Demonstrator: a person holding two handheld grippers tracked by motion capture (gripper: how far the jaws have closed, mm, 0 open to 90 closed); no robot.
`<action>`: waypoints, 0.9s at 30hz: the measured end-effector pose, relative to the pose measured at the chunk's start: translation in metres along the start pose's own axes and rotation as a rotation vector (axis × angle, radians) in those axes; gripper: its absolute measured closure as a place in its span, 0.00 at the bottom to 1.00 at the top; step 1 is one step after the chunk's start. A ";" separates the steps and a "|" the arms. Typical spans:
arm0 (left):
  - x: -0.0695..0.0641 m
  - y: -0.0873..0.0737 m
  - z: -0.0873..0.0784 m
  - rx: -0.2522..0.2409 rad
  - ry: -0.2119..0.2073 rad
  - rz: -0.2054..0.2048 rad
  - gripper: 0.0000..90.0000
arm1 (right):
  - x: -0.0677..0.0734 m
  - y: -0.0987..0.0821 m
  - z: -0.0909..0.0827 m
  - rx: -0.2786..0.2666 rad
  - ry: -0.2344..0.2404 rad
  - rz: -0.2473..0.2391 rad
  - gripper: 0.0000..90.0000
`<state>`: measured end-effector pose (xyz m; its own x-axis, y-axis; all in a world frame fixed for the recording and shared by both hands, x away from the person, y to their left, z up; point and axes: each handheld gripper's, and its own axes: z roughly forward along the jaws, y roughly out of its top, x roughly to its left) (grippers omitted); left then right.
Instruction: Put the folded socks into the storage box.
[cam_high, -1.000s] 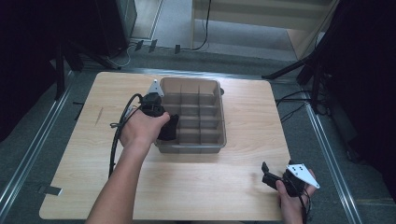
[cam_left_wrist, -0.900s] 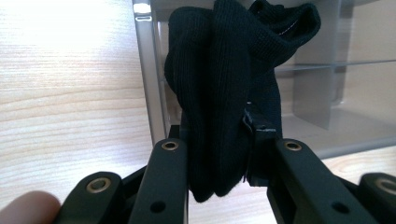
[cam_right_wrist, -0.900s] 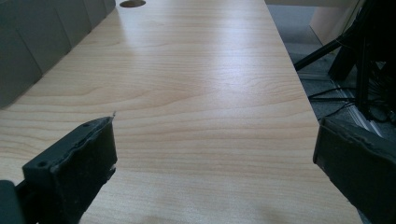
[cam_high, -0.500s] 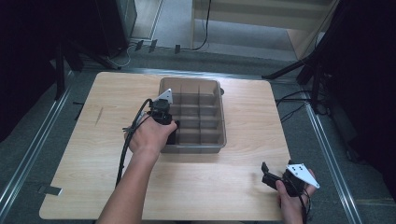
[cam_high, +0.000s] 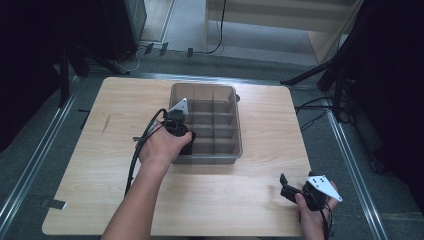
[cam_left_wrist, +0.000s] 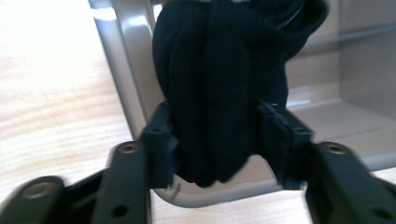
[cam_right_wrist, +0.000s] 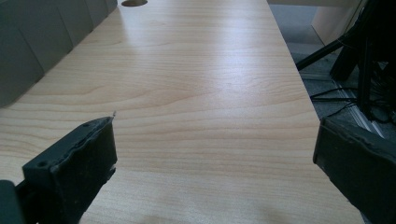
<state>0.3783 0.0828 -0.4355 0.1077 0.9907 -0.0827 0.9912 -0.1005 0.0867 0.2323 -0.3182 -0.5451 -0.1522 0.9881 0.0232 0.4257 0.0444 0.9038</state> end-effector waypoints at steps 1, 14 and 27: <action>0.000 0.000 -0.003 -0.010 -0.006 -0.007 0.52 | 0.000 0.000 0.000 0.001 0.000 0.001 0.00; 0.006 -0.002 -0.006 0.029 -0.030 0.011 0.86 | 0.000 0.000 0.000 0.002 -0.001 -0.001 0.00; 0.008 -0.003 -0.005 0.024 -0.048 0.004 0.67 | 0.000 0.000 0.000 0.004 0.002 0.000 0.00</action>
<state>0.3755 0.0918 -0.4319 0.1148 0.9849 -0.1295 0.9922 -0.1074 0.0630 0.2326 -0.3181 -0.5451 -0.1543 0.9877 0.0238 0.4296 0.0454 0.9019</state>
